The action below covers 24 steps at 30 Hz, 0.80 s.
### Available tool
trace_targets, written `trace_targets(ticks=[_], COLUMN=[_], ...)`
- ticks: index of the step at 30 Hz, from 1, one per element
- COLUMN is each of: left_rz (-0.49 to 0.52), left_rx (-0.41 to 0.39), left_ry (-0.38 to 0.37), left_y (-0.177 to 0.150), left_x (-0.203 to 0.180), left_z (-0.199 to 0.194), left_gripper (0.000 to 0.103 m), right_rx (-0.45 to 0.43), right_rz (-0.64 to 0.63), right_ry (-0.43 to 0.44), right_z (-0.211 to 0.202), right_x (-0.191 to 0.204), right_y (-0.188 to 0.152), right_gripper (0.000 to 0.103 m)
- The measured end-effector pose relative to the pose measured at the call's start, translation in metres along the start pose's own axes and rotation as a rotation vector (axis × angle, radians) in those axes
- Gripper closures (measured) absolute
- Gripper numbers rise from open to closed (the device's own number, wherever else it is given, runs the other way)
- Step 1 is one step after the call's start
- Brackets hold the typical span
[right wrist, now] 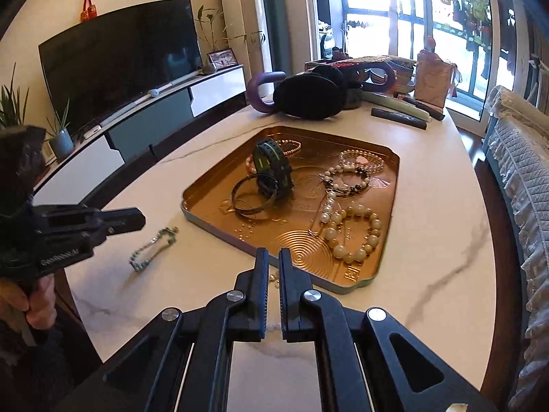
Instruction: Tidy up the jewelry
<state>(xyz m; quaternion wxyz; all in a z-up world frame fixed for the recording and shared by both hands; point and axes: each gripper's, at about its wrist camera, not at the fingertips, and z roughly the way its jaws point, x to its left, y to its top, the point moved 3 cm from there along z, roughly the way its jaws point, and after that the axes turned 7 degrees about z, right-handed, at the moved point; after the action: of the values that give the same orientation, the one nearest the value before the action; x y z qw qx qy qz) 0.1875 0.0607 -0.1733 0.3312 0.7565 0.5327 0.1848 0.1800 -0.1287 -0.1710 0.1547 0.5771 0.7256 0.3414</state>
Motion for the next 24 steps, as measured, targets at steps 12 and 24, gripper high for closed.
trace_targets(ticks=[12,24], left_rz=[0.033,-0.020], left_rx=[0.072,0.166], left_ry=[-0.003,0.099], left_y=[-0.013,-0.036], left_x=[-0.008,0.015], left_z=[0.011,0.030], left_gripper=[0.095,0.031], right_rx=[0.135,0.164], right_rz=[-0.012,-0.104], right_ry=[-0.011,-0.062], right_z=[0.033,0.053], right_x=[-0.003,0.008], right_y=[-0.030,-0.040], right_gripper=[0.042,0.034])
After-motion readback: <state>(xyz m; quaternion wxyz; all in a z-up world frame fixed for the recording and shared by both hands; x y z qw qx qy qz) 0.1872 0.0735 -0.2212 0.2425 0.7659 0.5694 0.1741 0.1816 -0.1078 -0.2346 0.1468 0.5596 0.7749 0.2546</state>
